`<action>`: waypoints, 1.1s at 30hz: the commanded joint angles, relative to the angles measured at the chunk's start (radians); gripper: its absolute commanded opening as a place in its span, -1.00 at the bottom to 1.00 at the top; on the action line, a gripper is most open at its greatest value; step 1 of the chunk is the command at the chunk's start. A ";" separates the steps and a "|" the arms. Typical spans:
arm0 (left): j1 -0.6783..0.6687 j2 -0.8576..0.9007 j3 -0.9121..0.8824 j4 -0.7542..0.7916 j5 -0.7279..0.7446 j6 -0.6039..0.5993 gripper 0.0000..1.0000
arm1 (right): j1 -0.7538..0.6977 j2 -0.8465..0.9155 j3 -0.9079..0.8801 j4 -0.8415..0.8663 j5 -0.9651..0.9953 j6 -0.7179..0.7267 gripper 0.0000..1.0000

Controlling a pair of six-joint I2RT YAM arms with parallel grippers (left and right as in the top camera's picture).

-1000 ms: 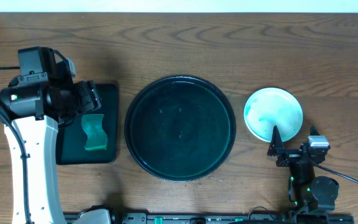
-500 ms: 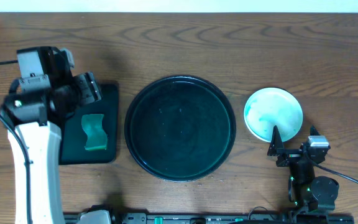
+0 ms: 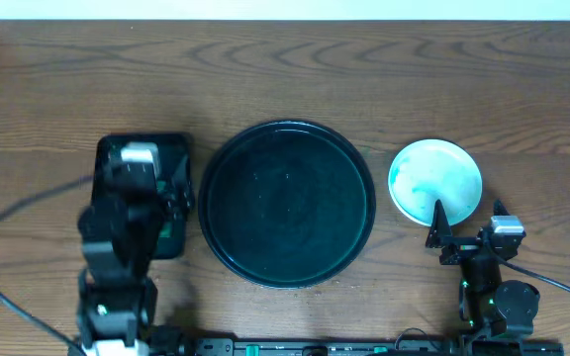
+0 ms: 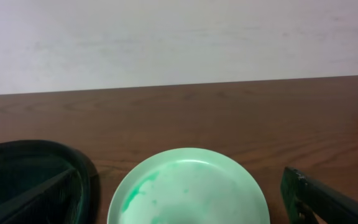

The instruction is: Clean dirty plates on tray and stack at the side

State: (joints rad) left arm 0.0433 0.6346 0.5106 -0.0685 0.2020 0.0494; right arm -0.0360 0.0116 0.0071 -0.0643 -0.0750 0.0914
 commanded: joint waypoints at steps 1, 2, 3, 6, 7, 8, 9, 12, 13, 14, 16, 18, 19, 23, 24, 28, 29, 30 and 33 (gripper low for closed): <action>-0.004 -0.157 -0.180 0.070 -0.043 0.029 0.51 | -0.009 -0.006 -0.002 -0.004 -0.005 0.008 0.98; -0.004 -0.192 -0.215 0.087 -0.057 0.029 0.51 | -0.009 -0.006 -0.002 -0.004 -0.005 0.008 0.98; -0.004 -0.232 -0.254 0.106 -0.066 0.029 0.51 | -0.009 -0.006 -0.002 -0.004 -0.005 0.008 0.98; -0.006 -0.323 -0.337 0.139 -0.100 0.029 0.51 | -0.009 -0.006 -0.002 -0.004 -0.005 0.008 0.98; -0.010 -0.349 -0.359 0.144 -0.111 0.029 0.51 | -0.009 -0.006 -0.002 -0.004 -0.005 0.008 0.98; -0.014 -0.371 -0.378 0.146 -0.123 0.029 0.50 | -0.009 -0.006 -0.002 -0.004 -0.005 0.008 0.99; -0.020 -0.395 -0.397 0.146 -0.138 0.029 0.51 | -0.009 -0.006 -0.002 -0.004 -0.005 0.008 0.99; -0.038 -0.465 -0.446 0.145 -0.164 0.030 0.51 | -0.009 -0.006 -0.002 -0.004 -0.005 0.008 0.99; -0.038 -0.485 -0.457 0.145 -0.166 0.030 0.51 | -0.009 -0.006 -0.002 -0.004 -0.005 0.008 0.98; -0.038 -0.502 -0.467 0.145 -0.166 0.030 0.51 | -0.009 -0.006 -0.002 -0.004 -0.005 0.008 0.98; -0.038 -0.536 -0.488 0.145 -0.166 0.041 0.51 | -0.009 -0.006 -0.002 -0.004 -0.005 0.008 0.98; -0.039 -0.572 -0.507 0.127 -0.167 0.041 0.51 | -0.009 -0.006 -0.002 -0.004 -0.005 0.008 0.99; -0.039 -0.587 -0.507 0.105 -0.169 0.044 0.51 | -0.009 -0.006 -0.002 -0.004 -0.005 0.008 0.99; -0.038 -0.632 -0.507 0.055 -0.170 0.044 0.51 | -0.009 -0.006 -0.002 -0.004 -0.005 0.008 0.99; -0.038 -0.634 -0.507 0.040 -0.169 0.044 0.51 | -0.009 -0.006 -0.002 -0.004 -0.005 0.008 0.99; -0.039 -0.633 -0.507 -0.002 -0.169 0.043 0.51 | -0.009 -0.006 -0.002 -0.004 -0.005 0.008 0.99; -0.039 -0.633 -0.507 -0.002 -0.169 0.043 0.51 | -0.009 -0.006 -0.002 -0.004 -0.005 0.008 0.99; -0.039 -0.633 -0.507 -0.002 -0.169 0.043 0.51 | -0.009 -0.006 -0.002 -0.004 -0.005 0.008 0.99; -0.038 -0.632 -0.507 -0.002 -0.169 0.044 0.51 | -0.009 -0.006 -0.002 -0.004 -0.005 0.008 0.99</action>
State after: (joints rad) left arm 0.0101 0.0109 0.0116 -0.0208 0.0467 0.0795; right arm -0.0364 0.0120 0.0071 -0.0643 -0.0750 0.0917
